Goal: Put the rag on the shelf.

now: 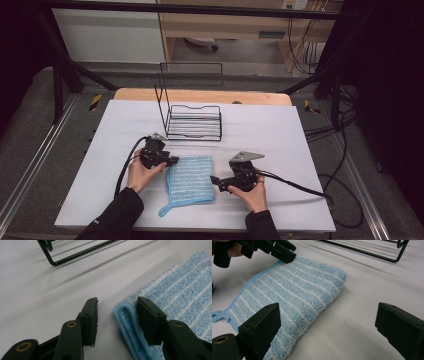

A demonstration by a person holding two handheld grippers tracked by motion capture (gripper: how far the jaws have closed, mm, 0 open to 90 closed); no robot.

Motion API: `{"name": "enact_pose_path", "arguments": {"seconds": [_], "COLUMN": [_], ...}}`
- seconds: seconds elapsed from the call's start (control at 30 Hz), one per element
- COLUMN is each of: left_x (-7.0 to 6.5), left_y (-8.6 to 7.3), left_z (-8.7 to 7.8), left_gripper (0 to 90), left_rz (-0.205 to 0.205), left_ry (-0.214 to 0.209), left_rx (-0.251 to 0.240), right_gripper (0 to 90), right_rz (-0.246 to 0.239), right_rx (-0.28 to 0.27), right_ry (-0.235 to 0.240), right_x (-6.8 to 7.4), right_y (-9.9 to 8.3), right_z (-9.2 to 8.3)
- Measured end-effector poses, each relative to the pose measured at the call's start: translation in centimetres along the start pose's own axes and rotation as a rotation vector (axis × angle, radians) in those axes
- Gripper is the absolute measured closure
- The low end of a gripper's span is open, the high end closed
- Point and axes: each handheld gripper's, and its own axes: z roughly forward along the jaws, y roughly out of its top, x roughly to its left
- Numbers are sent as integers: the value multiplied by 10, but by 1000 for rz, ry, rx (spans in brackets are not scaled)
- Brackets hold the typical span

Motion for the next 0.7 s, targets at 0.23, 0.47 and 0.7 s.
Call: {"name": "enact_pose_path", "arguments": {"seconds": [0.23,0.47,0.7], "left_x": [0,-2,-5], "left_y": [-3,-3,-4], "left_z": [2,2,2], "left_gripper": [613,696,752], "left_rz": [-14,-12,-1], "left_ry": [-29,-42,-33], "left_rx": [-8,-7,-12], "right_gripper": [74,73,42], "right_rz": [12,40,43], "right_rx": [-10,-41,-50], "right_ry": [9,10,-7], "right_x": [-2,-8,-12], "right_y": [2,10,30], "right_z": [2,5,18]}}
